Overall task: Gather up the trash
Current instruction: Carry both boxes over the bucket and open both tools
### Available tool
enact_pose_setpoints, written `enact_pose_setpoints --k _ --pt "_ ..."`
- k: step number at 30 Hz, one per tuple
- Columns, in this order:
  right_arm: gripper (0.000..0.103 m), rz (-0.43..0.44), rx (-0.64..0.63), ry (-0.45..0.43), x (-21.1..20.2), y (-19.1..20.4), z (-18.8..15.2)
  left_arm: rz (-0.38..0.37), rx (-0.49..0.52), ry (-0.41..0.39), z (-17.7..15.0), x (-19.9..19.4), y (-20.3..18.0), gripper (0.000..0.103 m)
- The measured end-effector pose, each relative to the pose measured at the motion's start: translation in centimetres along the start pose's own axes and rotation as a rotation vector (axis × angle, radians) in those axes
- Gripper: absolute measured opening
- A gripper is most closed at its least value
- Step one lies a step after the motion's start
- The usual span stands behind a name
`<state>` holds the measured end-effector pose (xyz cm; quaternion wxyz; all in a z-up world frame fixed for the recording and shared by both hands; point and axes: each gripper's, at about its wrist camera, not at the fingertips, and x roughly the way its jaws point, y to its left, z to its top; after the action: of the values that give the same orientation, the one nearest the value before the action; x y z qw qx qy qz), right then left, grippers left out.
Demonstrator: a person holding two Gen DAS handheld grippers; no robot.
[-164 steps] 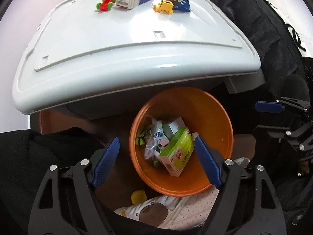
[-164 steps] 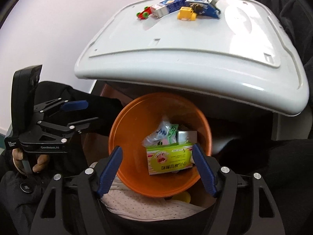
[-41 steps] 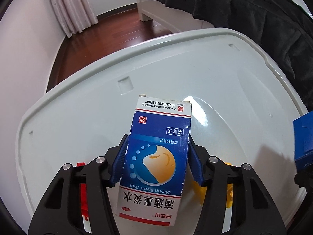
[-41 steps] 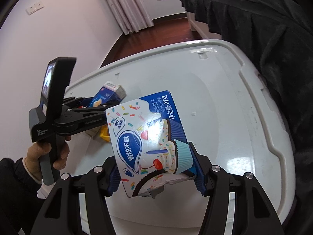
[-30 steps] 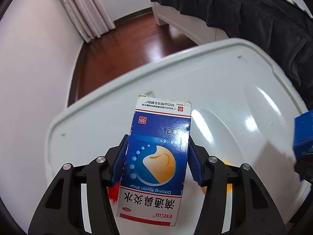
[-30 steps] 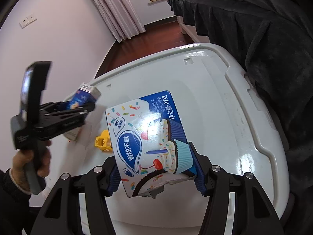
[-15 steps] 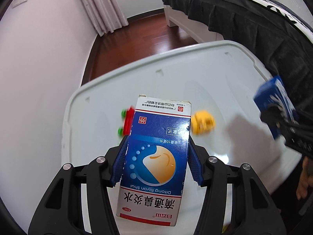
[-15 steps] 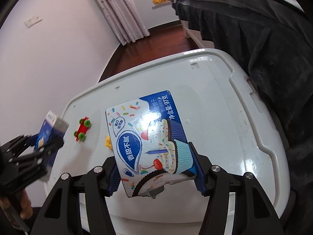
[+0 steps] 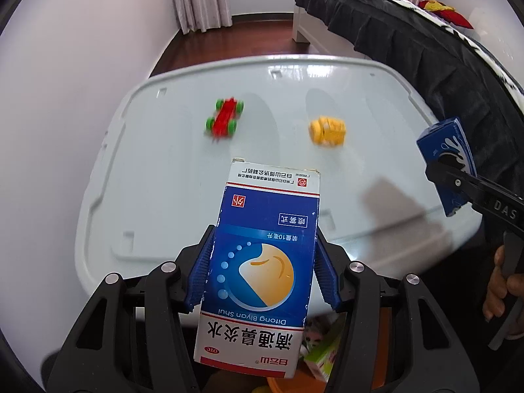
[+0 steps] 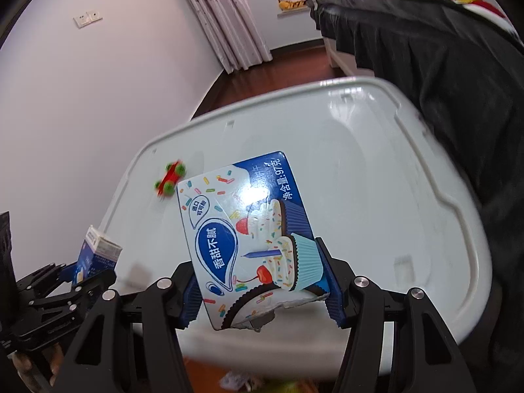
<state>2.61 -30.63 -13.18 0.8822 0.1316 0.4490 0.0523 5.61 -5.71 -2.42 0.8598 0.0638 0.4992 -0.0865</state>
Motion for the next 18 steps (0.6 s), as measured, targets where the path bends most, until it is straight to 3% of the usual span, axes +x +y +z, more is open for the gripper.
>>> enact_pose_setpoints --k 5,18 --pt "0.059 0.014 -0.001 0.042 -1.4 0.3 -2.8 -0.013 0.009 0.011 -3.1 -0.7 -0.5 0.054" --pt "0.059 0.023 -0.058 0.222 -4.1 2.3 -10.0 -0.094 0.028 0.146 -8.9 -1.4 -1.3 0.054"
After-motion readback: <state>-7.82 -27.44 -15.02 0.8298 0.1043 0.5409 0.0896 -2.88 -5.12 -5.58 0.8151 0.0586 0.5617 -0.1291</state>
